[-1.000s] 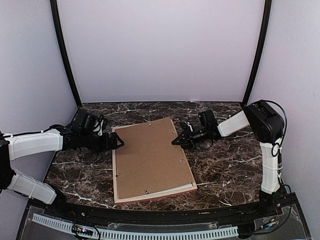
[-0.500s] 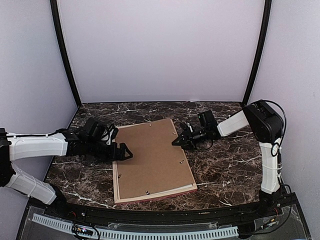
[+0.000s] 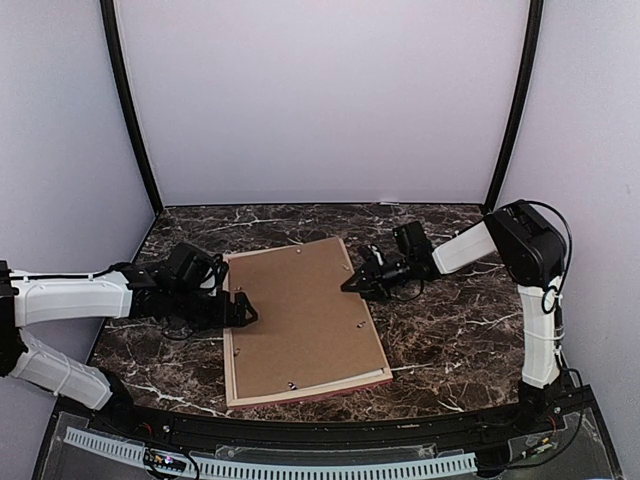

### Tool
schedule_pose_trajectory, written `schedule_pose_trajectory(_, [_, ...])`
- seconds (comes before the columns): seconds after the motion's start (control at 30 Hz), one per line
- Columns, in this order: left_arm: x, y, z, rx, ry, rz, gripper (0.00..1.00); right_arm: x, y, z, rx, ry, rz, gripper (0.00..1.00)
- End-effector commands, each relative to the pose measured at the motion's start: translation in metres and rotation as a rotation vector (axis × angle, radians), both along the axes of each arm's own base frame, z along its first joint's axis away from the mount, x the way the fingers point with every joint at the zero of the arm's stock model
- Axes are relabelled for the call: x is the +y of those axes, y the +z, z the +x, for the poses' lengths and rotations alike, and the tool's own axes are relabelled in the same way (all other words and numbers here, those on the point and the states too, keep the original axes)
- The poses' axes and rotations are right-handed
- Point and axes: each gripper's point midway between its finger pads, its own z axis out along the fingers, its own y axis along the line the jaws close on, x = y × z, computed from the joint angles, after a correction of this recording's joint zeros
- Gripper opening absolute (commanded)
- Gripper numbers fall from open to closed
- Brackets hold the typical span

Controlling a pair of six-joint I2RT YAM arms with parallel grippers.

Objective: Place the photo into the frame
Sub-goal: Place the backboard on the frame body.

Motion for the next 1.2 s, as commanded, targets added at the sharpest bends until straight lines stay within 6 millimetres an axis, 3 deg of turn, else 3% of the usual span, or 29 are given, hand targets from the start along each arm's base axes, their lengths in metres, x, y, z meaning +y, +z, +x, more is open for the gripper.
schedule_pose_trajectory(0.0, [0.026,-0.005,0.004,-0.028,0.093,0.106,0.98,0.011,0.008,0.002,-0.059,0.01,0.02,0.22])
schedule_pose_trajectory(0.3, [0.034,-0.021,0.012,-0.011,0.14,0.165,0.99,0.013,0.008,0.001,-0.08,-0.005,-0.011,0.28])
schedule_pose_trajectory(0.63, [0.009,-0.029,0.014,0.035,0.095,0.063,0.99,0.013,0.009,0.002,-0.102,-0.041,-0.052,0.32])
schedule_pose_trajectory(1.17, [-0.009,-0.029,0.017,0.056,0.061,-0.004,0.97,0.016,0.008,-0.006,-0.086,-0.113,-0.109,0.34])
